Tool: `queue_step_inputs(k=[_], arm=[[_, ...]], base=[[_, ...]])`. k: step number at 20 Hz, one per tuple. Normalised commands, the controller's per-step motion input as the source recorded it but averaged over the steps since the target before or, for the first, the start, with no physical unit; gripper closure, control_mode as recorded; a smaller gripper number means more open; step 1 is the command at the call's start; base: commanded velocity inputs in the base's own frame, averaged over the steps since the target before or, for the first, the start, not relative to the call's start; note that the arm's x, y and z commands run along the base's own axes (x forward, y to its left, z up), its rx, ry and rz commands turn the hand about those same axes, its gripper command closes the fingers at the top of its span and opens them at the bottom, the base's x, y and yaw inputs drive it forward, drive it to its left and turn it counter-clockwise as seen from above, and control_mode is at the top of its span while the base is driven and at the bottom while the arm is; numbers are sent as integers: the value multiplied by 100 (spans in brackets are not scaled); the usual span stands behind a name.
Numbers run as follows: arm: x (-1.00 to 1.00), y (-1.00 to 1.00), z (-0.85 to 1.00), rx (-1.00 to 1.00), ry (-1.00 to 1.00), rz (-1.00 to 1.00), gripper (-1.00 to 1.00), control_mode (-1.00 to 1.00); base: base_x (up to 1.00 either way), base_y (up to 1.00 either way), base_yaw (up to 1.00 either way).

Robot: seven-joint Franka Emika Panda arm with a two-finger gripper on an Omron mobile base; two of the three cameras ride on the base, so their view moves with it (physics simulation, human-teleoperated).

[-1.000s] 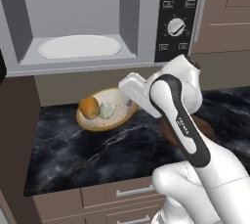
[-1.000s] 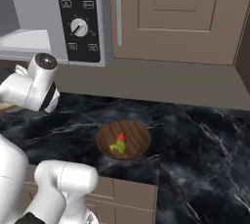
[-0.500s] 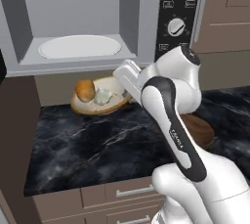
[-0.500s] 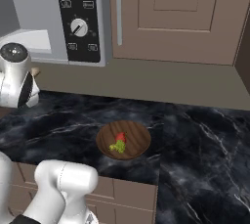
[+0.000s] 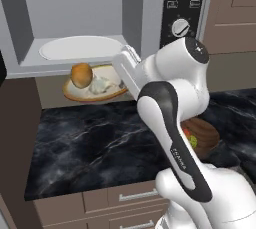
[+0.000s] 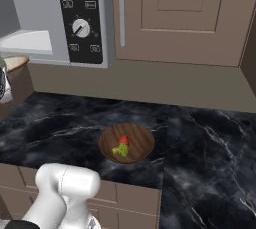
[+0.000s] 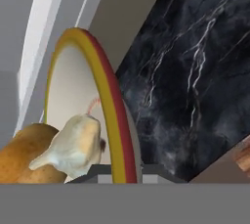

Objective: Place the bowl containing the garlic and potato in the microwave. Close the microwave door and press the start button to microwave the meal.

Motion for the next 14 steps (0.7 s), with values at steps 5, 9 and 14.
queue_step_inputs(k=[5,9,14], arm=[[-9,20,70,3,0,-19,100,-100],[0,8,52,4,-2,-22,100,-100],[0,1,27,8,-6,-18,100,-100]], base=[[0,0,0],[0,0,0],[0,0,0]])
